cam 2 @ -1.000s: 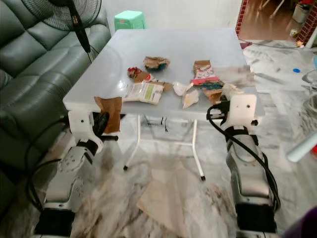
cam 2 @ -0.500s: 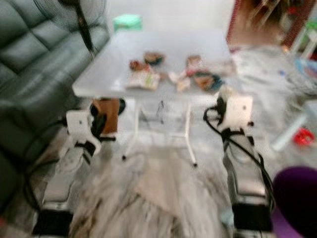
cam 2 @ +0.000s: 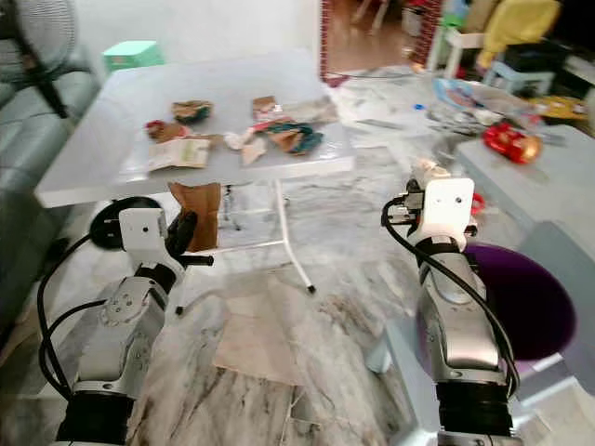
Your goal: Picking trash to rubbish bin
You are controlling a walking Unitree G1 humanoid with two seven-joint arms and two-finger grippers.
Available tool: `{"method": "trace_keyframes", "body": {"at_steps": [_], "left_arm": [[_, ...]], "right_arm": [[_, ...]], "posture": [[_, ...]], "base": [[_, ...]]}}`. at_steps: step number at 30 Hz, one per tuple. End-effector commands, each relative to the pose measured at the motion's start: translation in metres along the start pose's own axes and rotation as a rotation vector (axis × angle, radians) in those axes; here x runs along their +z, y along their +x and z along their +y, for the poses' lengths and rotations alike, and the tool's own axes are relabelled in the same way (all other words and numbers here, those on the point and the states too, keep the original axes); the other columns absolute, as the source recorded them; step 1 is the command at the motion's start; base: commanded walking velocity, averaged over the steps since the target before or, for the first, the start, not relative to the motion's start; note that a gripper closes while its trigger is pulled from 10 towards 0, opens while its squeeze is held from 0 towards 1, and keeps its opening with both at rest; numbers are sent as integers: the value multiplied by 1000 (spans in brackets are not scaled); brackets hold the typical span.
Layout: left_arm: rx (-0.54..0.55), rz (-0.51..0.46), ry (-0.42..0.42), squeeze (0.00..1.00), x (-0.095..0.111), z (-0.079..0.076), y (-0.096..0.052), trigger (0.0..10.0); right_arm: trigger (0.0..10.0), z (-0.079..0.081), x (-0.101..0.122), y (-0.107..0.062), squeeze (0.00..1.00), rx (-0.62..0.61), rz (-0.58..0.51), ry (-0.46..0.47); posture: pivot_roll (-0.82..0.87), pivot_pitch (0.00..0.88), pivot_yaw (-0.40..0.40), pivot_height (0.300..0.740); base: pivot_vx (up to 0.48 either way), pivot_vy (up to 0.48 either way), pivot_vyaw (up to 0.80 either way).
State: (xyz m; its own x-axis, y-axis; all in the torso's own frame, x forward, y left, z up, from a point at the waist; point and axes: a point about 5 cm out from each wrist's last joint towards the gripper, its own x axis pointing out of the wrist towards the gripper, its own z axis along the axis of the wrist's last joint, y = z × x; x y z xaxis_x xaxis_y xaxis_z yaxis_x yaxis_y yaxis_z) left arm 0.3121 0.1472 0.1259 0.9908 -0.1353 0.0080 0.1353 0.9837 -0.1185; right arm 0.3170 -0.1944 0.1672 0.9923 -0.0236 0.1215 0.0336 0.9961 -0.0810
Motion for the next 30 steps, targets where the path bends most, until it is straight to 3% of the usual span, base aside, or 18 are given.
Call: {"method": "trace_keyframes", "body": {"at_steps": [1,17,30], "left_arm": [[9,-24,8,0,6,4,2,10000],[32,-31,6,0,9,11,5,10000],[35,-21,14,0,9,14,8,10000]], "right_arm": [[10000,2,2,1,0,12,-1,-1],[10000,2,3,1,0,10,-5,0],[10000,3,4,0,0,13,-9,2]], "posture": [[-89,19,31,740],[-95,24,33,740],[-97,24,38,740]], "base": [[0,0,-800],[0,0,-800],[299,0,-800]]}}
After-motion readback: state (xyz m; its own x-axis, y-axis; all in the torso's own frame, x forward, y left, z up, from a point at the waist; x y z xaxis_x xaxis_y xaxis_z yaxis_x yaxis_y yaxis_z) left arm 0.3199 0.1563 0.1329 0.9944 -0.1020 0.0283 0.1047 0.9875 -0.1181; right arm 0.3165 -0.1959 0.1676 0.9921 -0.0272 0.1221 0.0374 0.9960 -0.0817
